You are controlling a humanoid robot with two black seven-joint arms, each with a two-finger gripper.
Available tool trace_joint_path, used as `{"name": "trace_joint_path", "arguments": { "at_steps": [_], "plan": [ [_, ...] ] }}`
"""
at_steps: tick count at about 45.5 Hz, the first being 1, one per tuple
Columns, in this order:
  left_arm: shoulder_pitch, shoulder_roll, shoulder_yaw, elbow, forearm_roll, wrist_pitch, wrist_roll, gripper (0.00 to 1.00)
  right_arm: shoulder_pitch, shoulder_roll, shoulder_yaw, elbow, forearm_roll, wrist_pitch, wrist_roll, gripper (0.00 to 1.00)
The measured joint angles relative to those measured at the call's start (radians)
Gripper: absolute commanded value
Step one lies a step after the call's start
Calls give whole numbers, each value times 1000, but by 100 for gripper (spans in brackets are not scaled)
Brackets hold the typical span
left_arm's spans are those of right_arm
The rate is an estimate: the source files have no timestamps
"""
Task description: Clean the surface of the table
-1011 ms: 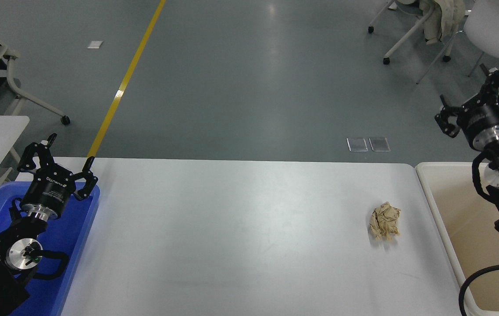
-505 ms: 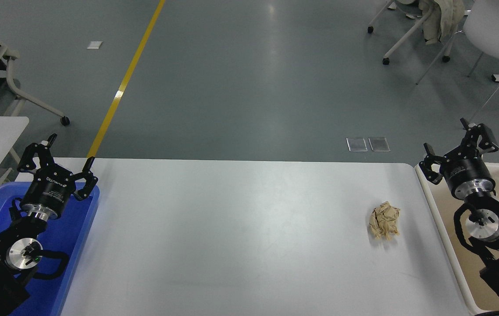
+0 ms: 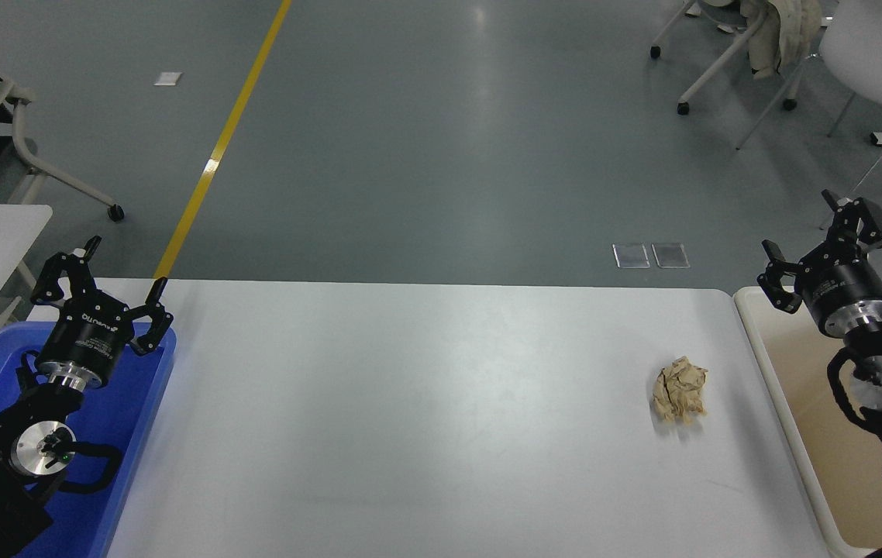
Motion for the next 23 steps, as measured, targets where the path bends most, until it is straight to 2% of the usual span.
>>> {"name": "trace_joint_path", "arguments": {
  "at_steps": [10, 23],
  "plan": [
    [0, 0, 0, 0, 0, 0, 0, 100, 92, -99, -163, -20, 3, 2, 0, 99],
    [0, 0, 0, 0, 0, 0, 0, 100, 259, -189, -547, -25, 0, 32, -2, 98]
  ]
}}
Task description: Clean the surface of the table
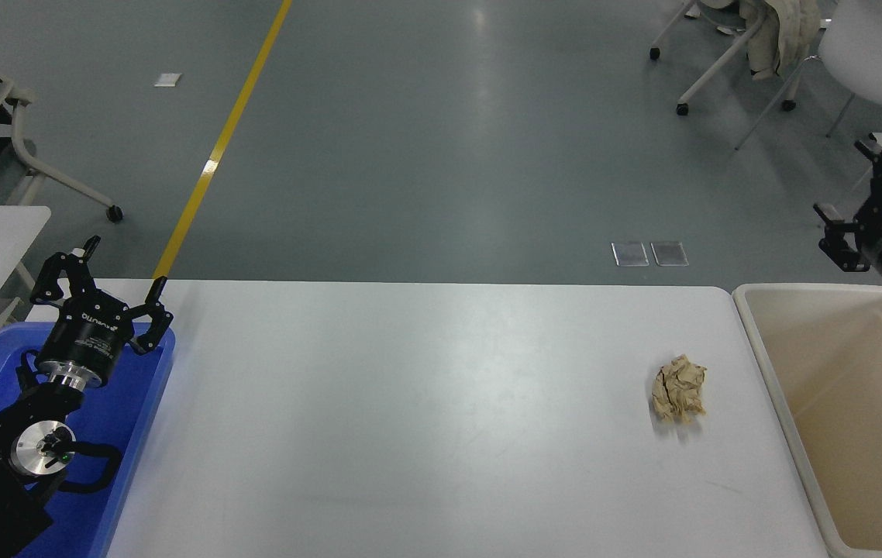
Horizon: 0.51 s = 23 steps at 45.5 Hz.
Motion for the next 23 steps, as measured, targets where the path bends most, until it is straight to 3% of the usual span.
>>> {"name": "trace_joint_path", "arguments": {
  "at_steps": [12, 23],
  "plan": [
    [0, 0, 0, 0, 0, 0, 0, 100, 152, -21, -390, 3, -43, 46, 3, 98],
    [0, 0, 0, 0, 0, 0, 0, 100, 269, -12, -643, 6, -242, 101, 4, 98]
  ]
}}
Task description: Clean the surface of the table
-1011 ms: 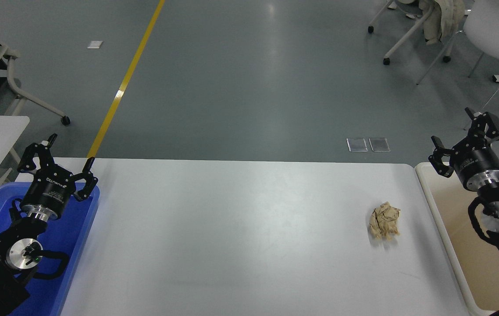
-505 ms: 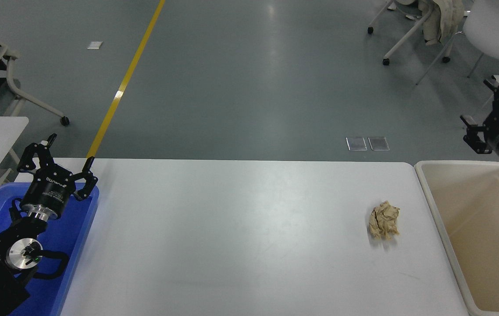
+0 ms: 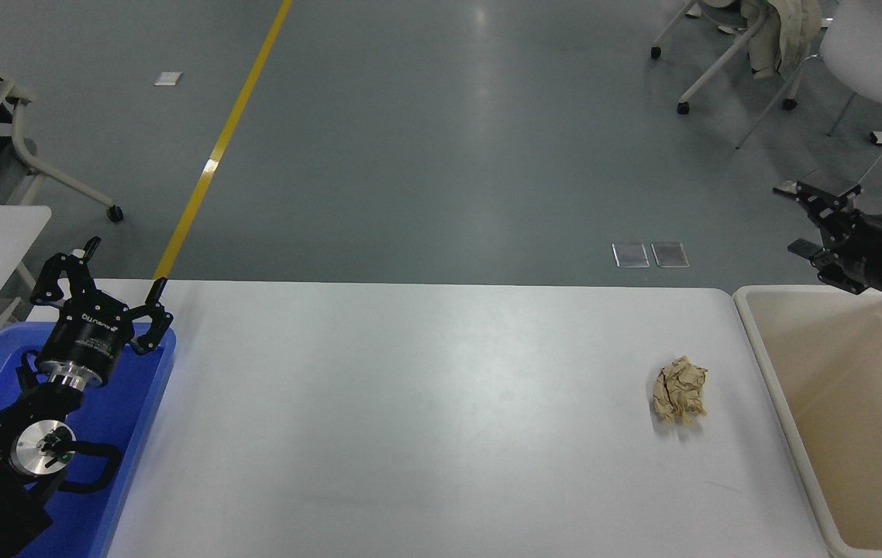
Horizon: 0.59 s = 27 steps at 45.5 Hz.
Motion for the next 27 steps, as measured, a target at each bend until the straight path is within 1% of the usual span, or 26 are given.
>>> {"name": "trace_joint_path", "arguments": {
  "at_steps": [8, 15, 17, 27],
  "plan": [
    [0, 0, 0, 0, 0, 0, 0, 100, 58, 29, -91, 4, -156, 17, 2, 98],
    [0, 0, 0, 0, 0, 0, 0, 100, 92, 73, -137, 15, -258, 29, 9, 98],
    [0, 0, 0, 0, 0, 0, 0, 100, 105, 100, -167, 18, -297, 34, 11, 98],
    [0, 0, 0, 0, 0, 0, 0, 100, 128, 216, -306, 22, -384, 42, 15, 98]
  ]
}}
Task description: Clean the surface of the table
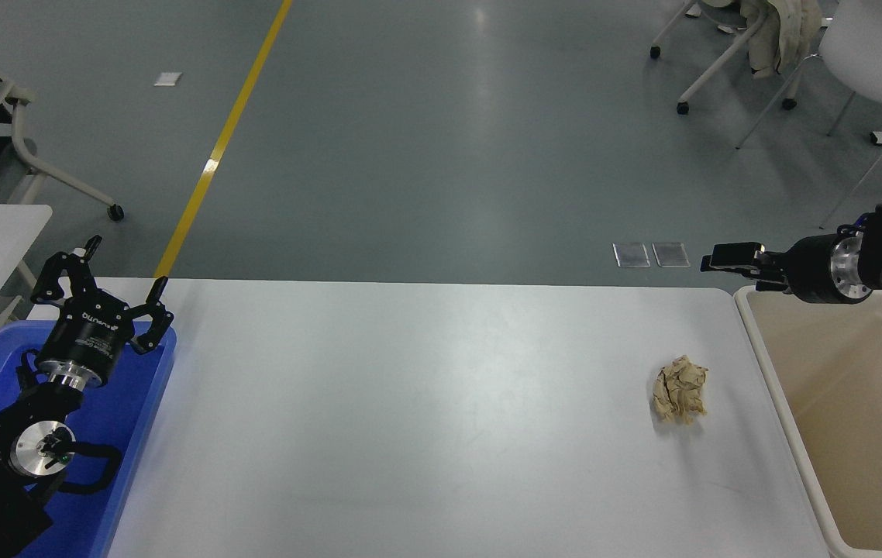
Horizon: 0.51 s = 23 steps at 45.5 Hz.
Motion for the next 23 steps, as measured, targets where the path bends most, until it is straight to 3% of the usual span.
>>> {"name": "trace_joint_path", "arguments": {
  "at_steps": [23],
  "plan": [
    [0, 0, 0, 0, 0, 0, 0, 100, -89, 167, -156, -33, -121, -9, 1, 98]
  ]
}}
